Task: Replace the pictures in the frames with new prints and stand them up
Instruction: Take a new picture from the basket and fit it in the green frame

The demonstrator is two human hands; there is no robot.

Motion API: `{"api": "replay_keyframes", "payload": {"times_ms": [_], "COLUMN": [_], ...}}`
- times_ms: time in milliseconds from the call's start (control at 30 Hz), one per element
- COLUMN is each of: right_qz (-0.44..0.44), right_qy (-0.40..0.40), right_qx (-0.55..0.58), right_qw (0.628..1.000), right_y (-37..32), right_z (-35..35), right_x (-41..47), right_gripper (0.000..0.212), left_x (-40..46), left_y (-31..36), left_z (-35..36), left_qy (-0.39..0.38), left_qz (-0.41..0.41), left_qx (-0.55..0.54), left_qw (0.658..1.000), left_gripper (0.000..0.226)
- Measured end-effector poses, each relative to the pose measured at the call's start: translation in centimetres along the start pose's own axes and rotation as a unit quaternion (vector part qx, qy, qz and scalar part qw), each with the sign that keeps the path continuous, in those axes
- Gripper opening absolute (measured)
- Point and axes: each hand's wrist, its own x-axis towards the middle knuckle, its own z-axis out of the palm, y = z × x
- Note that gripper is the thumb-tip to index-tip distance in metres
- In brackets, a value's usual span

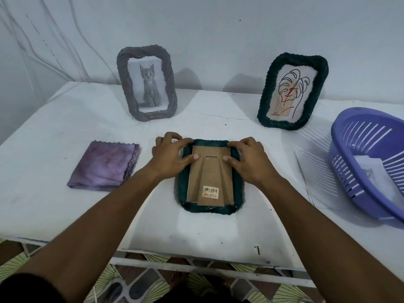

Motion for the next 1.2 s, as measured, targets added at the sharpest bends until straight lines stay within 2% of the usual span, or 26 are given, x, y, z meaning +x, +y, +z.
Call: {"api": "replay_keyframes", "payload": {"times_ms": [200, 533, 900, 967, 1033, 1133, 1200], "right_qz": [0.019, 0.005, -0.017, -0.049, -0.122, -0.229, -0.262], "right_qy": [-0.023, -0.024, -0.035, -0.021, -0.012, -0.057, -0.092], "right_qx": [0.001, 0.009, 0.013, 0.005, -0.025, -0.077, -0.117], "right_qw": [1.000, 1.000, 0.999, 0.999, 0.992, 0.969, 0.953], "right_y": [-0.4, -0.3, -0.2, -0.3, -0.1, 0.7, 1.2], "right_z": [-0.2, -0.1, -0.7, -1.5, -2.3, -2.9, -2.7], "right_x": [0.5, 1.0, 0.0, -1.4, -3.3, -5.5, -6.2], "right_gripper": [0.051, 0.035, 0.039, 0.039, 0.034, 0.029, 0.038], "left_x": [1.0, 1.7, 0.5, -0.9, -2.5, -4.1, -4.7], "left_y": [-0.5, -1.6, -1.9, -1.9, -2.3, -3.1, -3.5], "left_z": [-0.1, 0.0, -0.4, -0.8, -1.3, -1.3, -1.0], "left_qy": [-0.010, -0.029, -0.023, -0.003, -0.004, -0.048, -0.069], "left_qz": [0.018, 0.056, 0.099, 0.140, 0.220, 0.335, 0.360], "left_qx": [-0.012, -0.022, -0.037, -0.048, -0.067, -0.084, -0.073], "left_qw": [1.000, 0.998, 0.994, 0.989, 0.973, 0.937, 0.927], "left_gripper": [0.052, 0.045, 0.062, 0.058, 0.044, 0.032, 0.030]}}
